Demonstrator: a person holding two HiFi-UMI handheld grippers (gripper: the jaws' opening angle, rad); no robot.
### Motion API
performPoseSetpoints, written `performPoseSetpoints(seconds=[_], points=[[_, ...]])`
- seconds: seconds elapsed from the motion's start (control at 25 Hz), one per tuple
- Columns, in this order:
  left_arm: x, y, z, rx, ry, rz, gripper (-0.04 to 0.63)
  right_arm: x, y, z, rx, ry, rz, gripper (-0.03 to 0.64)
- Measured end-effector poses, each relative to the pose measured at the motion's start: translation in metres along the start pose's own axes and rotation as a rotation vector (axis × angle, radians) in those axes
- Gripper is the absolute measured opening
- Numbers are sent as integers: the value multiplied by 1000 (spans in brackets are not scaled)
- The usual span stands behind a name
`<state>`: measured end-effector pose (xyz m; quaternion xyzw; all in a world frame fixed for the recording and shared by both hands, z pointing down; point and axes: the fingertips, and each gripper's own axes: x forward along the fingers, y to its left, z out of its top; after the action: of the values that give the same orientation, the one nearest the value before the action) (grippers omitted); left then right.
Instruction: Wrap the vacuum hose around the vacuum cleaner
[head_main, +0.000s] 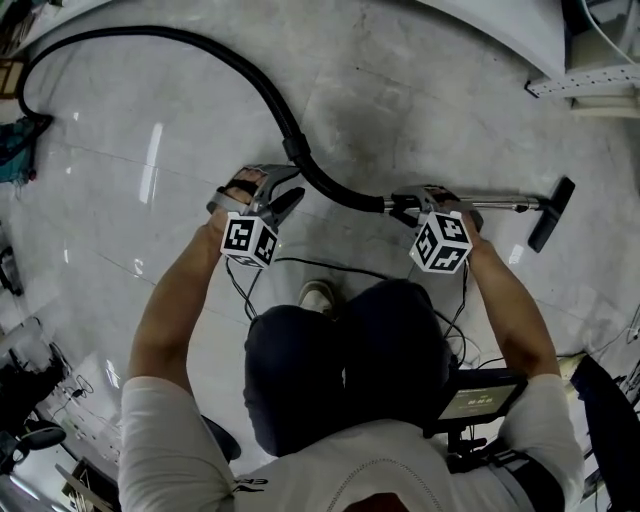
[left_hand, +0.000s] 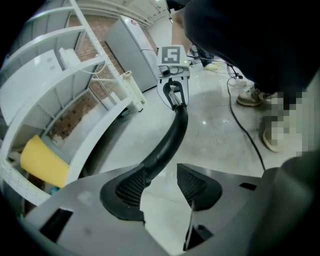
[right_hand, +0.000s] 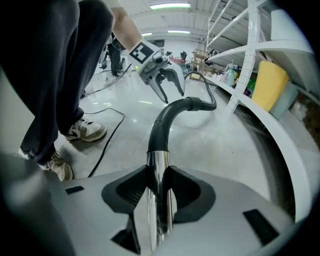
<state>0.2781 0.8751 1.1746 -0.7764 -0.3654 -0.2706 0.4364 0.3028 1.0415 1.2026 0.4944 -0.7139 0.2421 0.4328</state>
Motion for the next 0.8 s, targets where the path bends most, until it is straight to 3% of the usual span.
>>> performPoseSetpoints(seconds=[0.12,0.28,0.4,0.64,0.8], points=[[-2,40,-4,130,38,122,194,-22,-11,8,18,-35,15,153],[1,92,-7,212,76,221,229,-52,-17,16,32,-85,38,152],[4,116,-12,271,85,242,233,-73,-18,21,32,-116,56,152],[11,142,1,318,49,233,233,-115,-14,28,4,-156,58,150],[13,143,17,301,9,215,229,-136,-17,26,18,-176,43,146]])
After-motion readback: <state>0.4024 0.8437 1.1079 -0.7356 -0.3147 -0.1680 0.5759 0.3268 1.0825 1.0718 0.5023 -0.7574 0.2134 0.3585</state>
